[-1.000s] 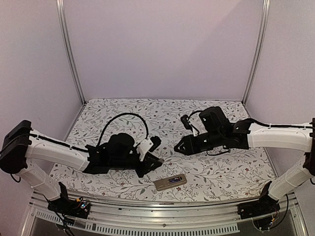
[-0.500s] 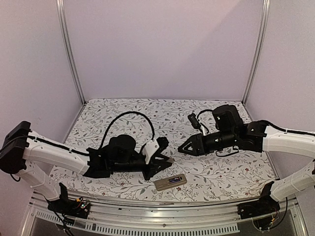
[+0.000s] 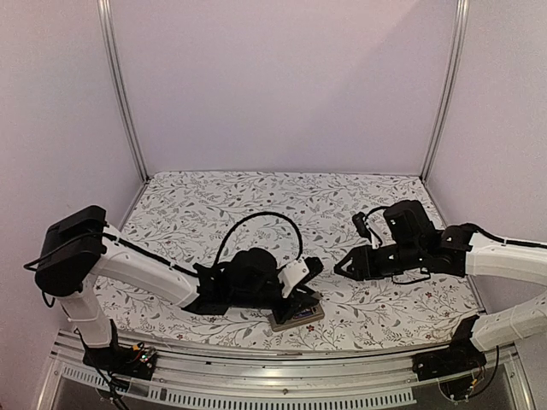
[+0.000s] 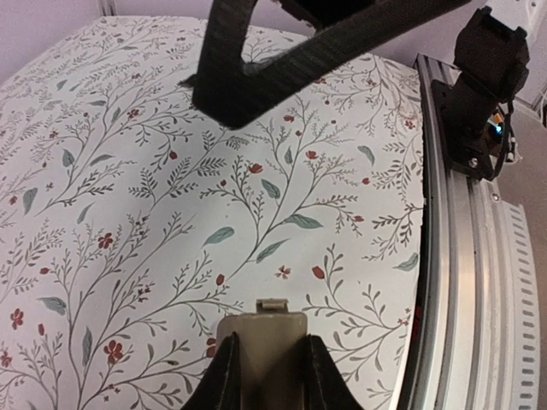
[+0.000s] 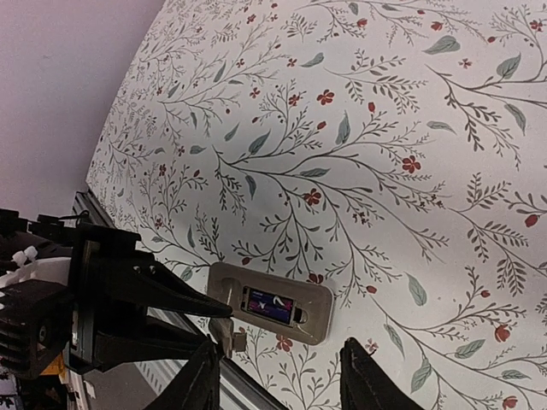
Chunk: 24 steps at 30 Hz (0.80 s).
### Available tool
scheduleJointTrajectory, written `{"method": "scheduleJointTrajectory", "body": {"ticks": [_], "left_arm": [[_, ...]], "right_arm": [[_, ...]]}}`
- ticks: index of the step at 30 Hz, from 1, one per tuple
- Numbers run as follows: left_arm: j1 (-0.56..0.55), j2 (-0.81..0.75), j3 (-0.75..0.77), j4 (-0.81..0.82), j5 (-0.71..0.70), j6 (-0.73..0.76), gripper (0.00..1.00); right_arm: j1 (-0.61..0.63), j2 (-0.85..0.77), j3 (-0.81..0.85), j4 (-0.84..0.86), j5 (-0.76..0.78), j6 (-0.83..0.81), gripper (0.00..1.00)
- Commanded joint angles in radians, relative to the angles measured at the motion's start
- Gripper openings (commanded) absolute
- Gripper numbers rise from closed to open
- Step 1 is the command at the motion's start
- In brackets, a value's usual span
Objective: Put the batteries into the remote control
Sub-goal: Place the battery cover on the remote control without the battery cover.
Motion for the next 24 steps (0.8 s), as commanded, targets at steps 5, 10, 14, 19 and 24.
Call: {"method": "scheduleJointTrajectory", "body": {"ticks": [5,10,14,19,24], "left_arm": [[0.015,0.097,0.088,-0.061,0.099,-0.011,0.13],[0.031,0.118,0.109,-0.129,0.100,-0.014,0.13],[0.032,0.138,0.134,-0.180,0.104,-0.026,0.12],[0.040,0.144,0.123,-0.188,0.087,-0.033,0.12],[0.063,0.144,0.124,-0.211,0.080,-0.033,0.11]], "right_arm": [[-0.021,0.026,-0.035,-0.013,0.023,-0.035,0.47],[-0.031,0.060,-0.044,0.007,0.015,-0.049,0.47],[-0.032,0.086,-0.045,0.017,0.004,-0.055,0.47],[-0.032,0.100,-0.052,0.027,0.002,-0.057,0.48],[-0.032,0.113,-0.049,0.033,-0.008,-0.061,0.48]]}}
